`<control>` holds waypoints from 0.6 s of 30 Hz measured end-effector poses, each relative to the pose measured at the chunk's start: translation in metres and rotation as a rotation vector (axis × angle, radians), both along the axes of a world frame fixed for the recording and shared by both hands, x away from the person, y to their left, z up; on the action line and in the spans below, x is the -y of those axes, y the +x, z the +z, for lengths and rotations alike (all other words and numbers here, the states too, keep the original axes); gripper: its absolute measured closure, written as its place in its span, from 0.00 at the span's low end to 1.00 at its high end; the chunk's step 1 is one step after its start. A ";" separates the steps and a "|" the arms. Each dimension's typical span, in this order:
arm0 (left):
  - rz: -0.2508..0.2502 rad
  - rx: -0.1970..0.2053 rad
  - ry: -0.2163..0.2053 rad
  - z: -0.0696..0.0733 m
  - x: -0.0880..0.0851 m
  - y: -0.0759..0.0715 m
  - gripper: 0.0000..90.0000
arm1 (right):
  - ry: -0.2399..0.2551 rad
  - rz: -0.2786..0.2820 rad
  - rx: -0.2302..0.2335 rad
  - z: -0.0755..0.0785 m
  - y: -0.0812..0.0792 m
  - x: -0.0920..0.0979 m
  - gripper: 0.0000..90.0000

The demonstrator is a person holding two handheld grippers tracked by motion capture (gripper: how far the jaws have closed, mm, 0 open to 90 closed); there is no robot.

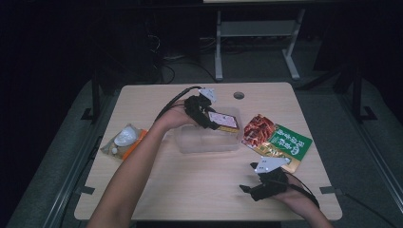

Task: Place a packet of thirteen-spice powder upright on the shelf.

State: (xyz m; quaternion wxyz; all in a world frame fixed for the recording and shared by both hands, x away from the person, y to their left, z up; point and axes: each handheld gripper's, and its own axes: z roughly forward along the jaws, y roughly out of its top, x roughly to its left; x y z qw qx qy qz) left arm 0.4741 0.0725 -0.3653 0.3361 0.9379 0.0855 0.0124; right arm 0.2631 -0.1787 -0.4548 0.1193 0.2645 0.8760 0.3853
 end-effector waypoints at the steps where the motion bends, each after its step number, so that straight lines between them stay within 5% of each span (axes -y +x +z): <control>1: 0.001 0.000 -0.004 0.000 0.001 0.001 0.34 | 0.001 0.000 0.000 0.000 0.000 0.000 0.15; 18: 0.001 0.020 -0.064 0.014 0.011 0.007 0.34 | 0.005 0.007 -0.004 0.000 0.000 0.000 0.15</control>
